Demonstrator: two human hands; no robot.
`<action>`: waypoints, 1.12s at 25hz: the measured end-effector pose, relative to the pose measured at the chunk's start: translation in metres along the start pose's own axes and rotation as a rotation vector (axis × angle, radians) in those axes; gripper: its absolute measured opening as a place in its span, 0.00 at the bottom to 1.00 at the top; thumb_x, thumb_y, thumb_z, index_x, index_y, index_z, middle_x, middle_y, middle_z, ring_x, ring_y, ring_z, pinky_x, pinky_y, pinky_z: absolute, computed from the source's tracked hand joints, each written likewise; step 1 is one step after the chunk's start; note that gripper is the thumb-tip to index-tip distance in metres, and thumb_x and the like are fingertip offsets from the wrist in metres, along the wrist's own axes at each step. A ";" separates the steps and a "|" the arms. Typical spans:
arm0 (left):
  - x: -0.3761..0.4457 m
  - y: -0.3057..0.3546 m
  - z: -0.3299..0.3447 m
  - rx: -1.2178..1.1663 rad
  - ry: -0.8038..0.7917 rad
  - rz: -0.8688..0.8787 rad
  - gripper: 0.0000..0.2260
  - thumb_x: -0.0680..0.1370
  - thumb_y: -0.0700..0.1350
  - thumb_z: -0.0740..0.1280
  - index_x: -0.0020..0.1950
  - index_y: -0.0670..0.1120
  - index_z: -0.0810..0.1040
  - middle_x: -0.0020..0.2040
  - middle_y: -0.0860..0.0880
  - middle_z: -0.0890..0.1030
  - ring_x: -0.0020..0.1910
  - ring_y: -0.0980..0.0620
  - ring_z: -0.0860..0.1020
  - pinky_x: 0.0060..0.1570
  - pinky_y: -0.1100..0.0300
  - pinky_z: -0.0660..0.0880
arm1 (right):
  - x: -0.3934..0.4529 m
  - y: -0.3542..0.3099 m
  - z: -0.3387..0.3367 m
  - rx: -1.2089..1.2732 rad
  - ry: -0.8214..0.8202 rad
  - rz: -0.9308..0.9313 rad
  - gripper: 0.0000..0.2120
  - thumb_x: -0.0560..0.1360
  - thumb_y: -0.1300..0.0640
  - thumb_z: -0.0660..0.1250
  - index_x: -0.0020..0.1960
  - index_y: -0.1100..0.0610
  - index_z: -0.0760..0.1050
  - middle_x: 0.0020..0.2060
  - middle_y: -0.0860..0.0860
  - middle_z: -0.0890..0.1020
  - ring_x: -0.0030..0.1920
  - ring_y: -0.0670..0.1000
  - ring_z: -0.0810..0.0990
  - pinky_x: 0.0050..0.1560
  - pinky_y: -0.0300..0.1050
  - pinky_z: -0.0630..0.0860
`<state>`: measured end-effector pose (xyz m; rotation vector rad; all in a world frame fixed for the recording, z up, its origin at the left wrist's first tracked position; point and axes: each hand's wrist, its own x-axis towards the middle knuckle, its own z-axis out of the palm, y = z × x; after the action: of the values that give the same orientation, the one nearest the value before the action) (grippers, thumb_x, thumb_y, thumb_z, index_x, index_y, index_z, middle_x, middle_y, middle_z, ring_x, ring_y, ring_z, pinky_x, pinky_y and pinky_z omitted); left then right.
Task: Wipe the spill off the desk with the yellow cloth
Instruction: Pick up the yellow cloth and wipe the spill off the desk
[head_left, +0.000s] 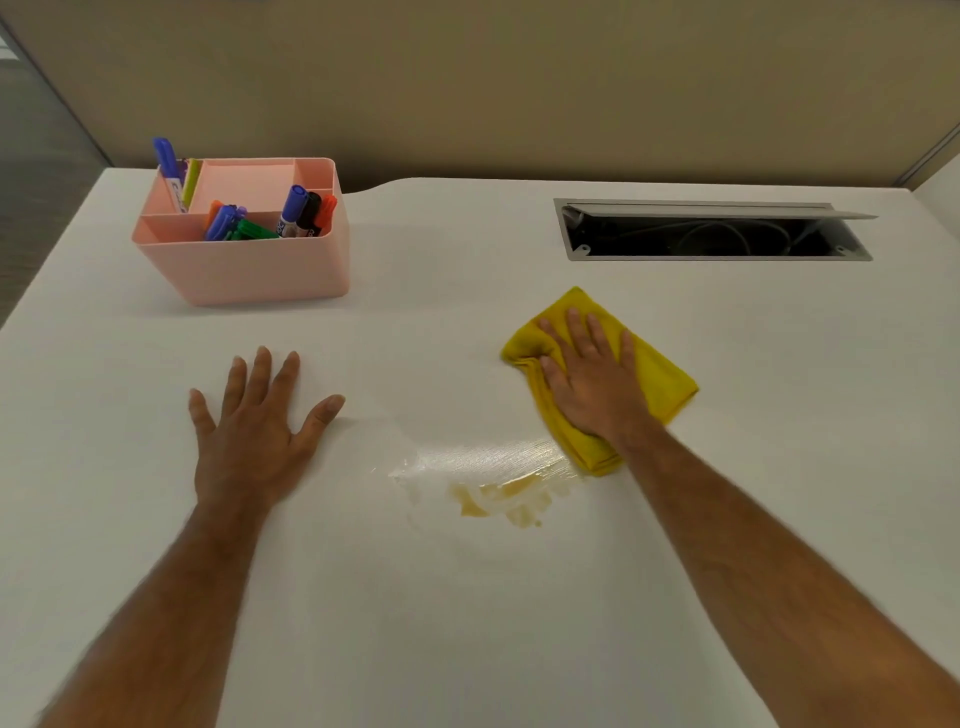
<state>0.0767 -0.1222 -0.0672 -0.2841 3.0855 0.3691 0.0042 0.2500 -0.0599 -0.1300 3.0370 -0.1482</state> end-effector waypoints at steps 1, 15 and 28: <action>0.000 0.000 0.000 -0.001 0.001 0.000 0.41 0.73 0.77 0.39 0.81 0.56 0.51 0.83 0.51 0.50 0.81 0.50 0.45 0.76 0.36 0.41 | -0.002 0.014 -0.003 0.006 -0.003 0.037 0.27 0.82 0.39 0.44 0.80 0.40 0.46 0.81 0.49 0.48 0.81 0.53 0.44 0.76 0.66 0.42; -0.003 0.004 -0.004 0.042 -0.030 0.017 0.41 0.74 0.75 0.39 0.81 0.54 0.48 0.83 0.49 0.48 0.81 0.47 0.44 0.76 0.36 0.40 | -0.091 -0.018 0.013 0.025 0.060 0.260 0.30 0.80 0.37 0.41 0.80 0.43 0.45 0.81 0.53 0.49 0.81 0.56 0.44 0.75 0.68 0.39; -0.063 0.019 0.004 0.074 -0.068 -0.029 0.37 0.75 0.71 0.36 0.81 0.55 0.42 0.83 0.50 0.44 0.81 0.48 0.41 0.77 0.38 0.40 | -0.054 -0.129 0.021 0.067 0.009 -0.082 0.29 0.81 0.37 0.42 0.80 0.44 0.48 0.81 0.54 0.49 0.80 0.57 0.43 0.74 0.69 0.35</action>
<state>0.1354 -0.0921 -0.0640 -0.3070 3.0163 0.2571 0.0699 0.1246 -0.0621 -0.2501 3.0328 -0.2574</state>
